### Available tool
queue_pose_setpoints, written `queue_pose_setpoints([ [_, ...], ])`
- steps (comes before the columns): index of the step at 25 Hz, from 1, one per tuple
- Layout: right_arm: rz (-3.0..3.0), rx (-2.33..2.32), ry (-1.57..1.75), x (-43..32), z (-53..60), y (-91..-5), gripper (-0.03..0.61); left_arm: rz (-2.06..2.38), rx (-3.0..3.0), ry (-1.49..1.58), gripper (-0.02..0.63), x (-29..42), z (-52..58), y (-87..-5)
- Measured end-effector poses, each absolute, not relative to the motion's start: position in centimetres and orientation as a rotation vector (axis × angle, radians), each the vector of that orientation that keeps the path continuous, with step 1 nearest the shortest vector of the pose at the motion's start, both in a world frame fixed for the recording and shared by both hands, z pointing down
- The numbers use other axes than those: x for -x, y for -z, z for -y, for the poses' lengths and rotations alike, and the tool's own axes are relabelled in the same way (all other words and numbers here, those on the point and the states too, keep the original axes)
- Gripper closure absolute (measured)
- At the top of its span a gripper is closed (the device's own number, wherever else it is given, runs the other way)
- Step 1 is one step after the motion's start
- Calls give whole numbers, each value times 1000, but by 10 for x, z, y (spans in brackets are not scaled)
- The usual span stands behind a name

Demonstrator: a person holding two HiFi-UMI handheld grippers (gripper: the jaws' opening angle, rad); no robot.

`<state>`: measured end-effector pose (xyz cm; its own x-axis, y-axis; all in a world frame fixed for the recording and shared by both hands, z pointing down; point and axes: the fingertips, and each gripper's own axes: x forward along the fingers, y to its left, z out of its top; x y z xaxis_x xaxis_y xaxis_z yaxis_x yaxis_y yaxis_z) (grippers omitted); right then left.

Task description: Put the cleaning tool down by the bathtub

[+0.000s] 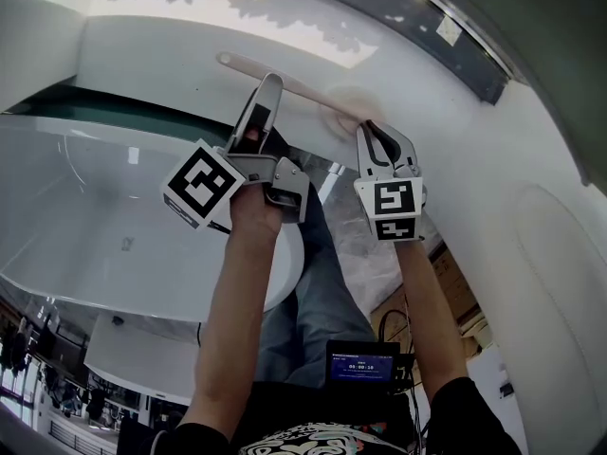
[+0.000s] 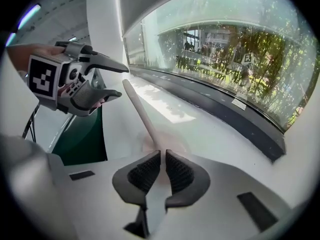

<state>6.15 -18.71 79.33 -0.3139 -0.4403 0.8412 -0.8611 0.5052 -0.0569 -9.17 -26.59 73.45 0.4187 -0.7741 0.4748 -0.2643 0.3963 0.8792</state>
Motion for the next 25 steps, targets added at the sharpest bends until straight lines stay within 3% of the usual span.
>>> queue_pose_setpoints([
  [23,1912,-1028,-638,-55,187,-780,549,1087,-1140,482,370,99,251,-710],
  [25,1916,-1028,-633,-54,188,-777,549,1095,-1154,458,396,100,251,-710],
])
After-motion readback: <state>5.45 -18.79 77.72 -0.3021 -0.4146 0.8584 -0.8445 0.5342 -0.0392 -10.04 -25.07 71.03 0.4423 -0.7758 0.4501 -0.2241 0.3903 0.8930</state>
